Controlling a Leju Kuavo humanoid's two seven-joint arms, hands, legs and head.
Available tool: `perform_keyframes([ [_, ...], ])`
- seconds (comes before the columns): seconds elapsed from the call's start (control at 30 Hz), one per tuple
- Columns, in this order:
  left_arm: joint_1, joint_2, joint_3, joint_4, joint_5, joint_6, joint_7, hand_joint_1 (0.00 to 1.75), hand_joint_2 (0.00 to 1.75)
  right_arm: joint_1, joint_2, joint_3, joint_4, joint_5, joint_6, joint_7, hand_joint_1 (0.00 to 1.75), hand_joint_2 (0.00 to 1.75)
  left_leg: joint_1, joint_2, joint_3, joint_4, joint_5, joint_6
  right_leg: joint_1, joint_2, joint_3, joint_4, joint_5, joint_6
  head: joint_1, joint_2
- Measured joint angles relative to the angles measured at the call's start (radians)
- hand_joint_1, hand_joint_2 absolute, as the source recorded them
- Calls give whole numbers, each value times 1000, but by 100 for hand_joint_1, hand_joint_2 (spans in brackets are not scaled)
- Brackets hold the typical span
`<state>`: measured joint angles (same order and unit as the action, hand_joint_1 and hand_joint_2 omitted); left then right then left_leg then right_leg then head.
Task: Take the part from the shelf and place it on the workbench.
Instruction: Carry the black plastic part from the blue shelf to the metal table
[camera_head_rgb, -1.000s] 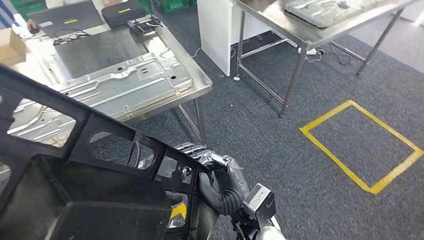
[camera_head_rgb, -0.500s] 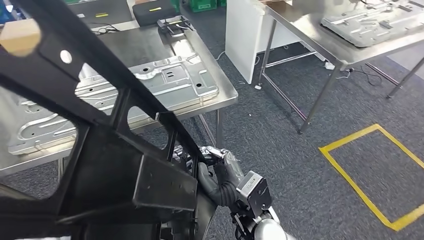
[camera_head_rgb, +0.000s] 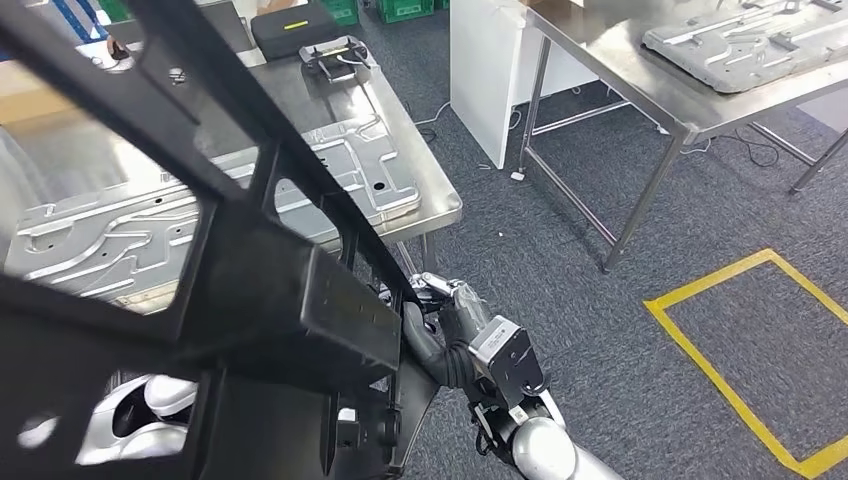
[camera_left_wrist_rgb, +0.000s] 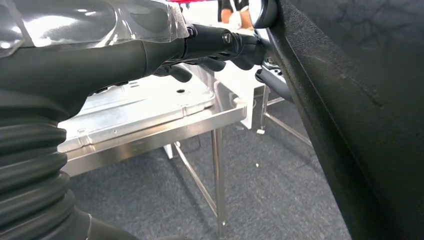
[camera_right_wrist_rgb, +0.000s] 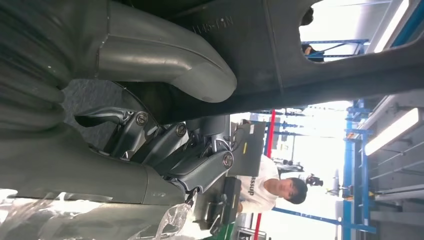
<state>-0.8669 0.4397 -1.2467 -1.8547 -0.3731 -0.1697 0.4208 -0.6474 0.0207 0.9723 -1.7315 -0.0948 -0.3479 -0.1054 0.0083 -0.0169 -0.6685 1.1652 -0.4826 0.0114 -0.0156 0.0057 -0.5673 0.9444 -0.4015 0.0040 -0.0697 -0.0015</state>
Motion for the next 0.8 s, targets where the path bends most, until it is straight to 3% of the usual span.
perform_keyframes([
  [0.03, 1, 0, -1, 2, 15, 2, 6, 0, 175, -1, 0, 0, 6, 0, 0, 2, 175, 175, -1, 2, -14, -26, 33, 5, 2, 0, 16, 0, -13, 1, 0, 0],
  [0.1, 0, 0, -1, 10, 53, 10, 19, 0, 175, -8, -2, -3, 15, 0, -1, 13, 175, 175, -8, 10, 22, -183, 137, 19, 6, 1, 45, 1, -35, 6, -1, 0],
  [0.13, -1, -1, -1, 13, 67, 14, 24, 0, 175, -14, -3, -5, 17, 0, -1, 19, 175, 175, -13, 13, 34, -226, 160, 23, 7, 1, 51, 1, -40, 10, -1, 0],
  [0.23, -3, -3, -1, 21, 110, 31, 40, 0, 175, -33, -8, -12, 26, -1, -2, 54, 175, 175, -20, 10, 44, -237, 165, 35, 8, -3, 58, -4, -54, 30, -2, 0],
  [0.27, -6, -4, -1, 24, 125, 39, 46, 0, 175, -41, -12, -14, 28, -1, -2, 69, 175, 175, -19, 8, 48, -238, 169, 33, 8, -4, 60, -6, -56, 30, -2, 0],
  [0.37, -14, -11, -1, 38, 158, 51, 59, 0, 175, -66, -24, -21, 34, -4, -2, 99, 175, 175, -16, 2, 51, -242, 170, 23, 12, -5, 64, -9, -53, 13, -1, 0],
  [0.6, -6, -25, -2, 62, 255, 66, 91, 0, 175, -89, -25, -25, 60, -45, 6, 84, 175, 175, -19, 0, 47, -241, 164, 32, 11, -7, 68, -25, -60, -6, -1, 0],
  [0.67, -1, -27, -2, 67, 275, 74, 96, 0, 175, -92, -23, -26, 70, -45, 2, 80, 175, 175, -20, 0, 47, -241, 164, 34, 10, -7, 68, -26, -58, 1, -1, 0],
  [0.8, 1, -28, -3, 72, 272, 87, 104, 0, 175, -105, -22, -26, 80, -36, -4, 96, 175, 175, -20, 1, 47, -241, 166, 36, 8, -7, 67, -27, -54, 27, -1, 0],
])
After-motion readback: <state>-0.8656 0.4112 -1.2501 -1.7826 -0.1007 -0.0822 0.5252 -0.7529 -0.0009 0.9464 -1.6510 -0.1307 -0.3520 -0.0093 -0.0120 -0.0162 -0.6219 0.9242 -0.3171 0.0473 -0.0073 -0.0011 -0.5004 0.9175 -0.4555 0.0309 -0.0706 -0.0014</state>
